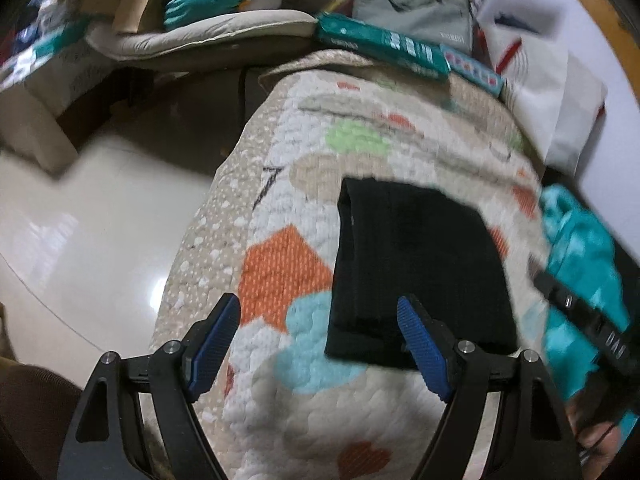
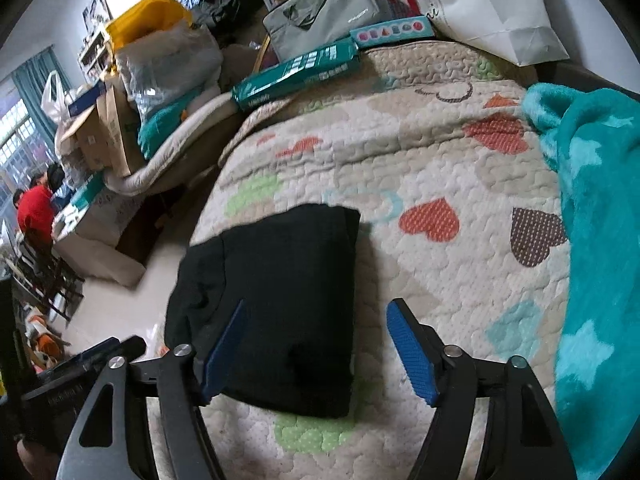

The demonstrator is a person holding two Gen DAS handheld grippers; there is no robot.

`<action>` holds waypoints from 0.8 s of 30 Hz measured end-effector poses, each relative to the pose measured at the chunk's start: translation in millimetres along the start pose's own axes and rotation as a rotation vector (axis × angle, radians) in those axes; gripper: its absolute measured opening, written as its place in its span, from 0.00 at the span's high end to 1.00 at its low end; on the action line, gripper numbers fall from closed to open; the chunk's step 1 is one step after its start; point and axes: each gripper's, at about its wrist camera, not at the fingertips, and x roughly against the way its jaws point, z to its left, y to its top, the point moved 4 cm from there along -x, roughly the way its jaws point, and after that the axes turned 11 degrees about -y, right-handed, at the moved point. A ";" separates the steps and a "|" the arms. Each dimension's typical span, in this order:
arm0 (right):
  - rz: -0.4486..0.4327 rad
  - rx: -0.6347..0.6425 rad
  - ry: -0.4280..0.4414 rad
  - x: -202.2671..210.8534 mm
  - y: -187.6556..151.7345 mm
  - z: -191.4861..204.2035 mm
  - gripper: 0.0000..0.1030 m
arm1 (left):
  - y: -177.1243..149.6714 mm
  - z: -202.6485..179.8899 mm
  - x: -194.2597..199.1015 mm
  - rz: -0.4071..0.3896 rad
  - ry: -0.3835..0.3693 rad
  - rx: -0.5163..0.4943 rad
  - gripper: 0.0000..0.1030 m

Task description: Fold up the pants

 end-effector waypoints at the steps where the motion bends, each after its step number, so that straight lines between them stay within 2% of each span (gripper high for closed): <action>1: -0.002 -0.011 0.007 0.3 2.5 -1.7 0.21 | 6.3 1.8 -1.7 0.001 -0.032 0.019 0.22; 5: 0.019 -0.062 0.031 -5.5 17.7 -9.3 0.19 | 28.5 0.6 -22.0 0.040 -0.176 0.072 0.22; 8: 0.058 -0.090 0.056 -16.5 26.3 -11.0 0.17 | 37.4 -2.1 -46.0 0.085 -0.219 0.072 0.22; 14: 0.183 -0.155 0.094 -60.1 30.6 -16.6 0.14 | 40.0 8.3 -86.3 0.150 -0.311 0.149 0.22; 19: 0.244 -0.236 0.118 -86.2 27.8 -25.9 0.14 | 31.6 15.0 -94.3 0.144 -0.269 0.120 0.22; 24: 0.187 -0.200 0.088 -77.1 28.2 -24.4 0.14 | 31.5 8.5 -83.0 0.095 -0.193 0.037 0.22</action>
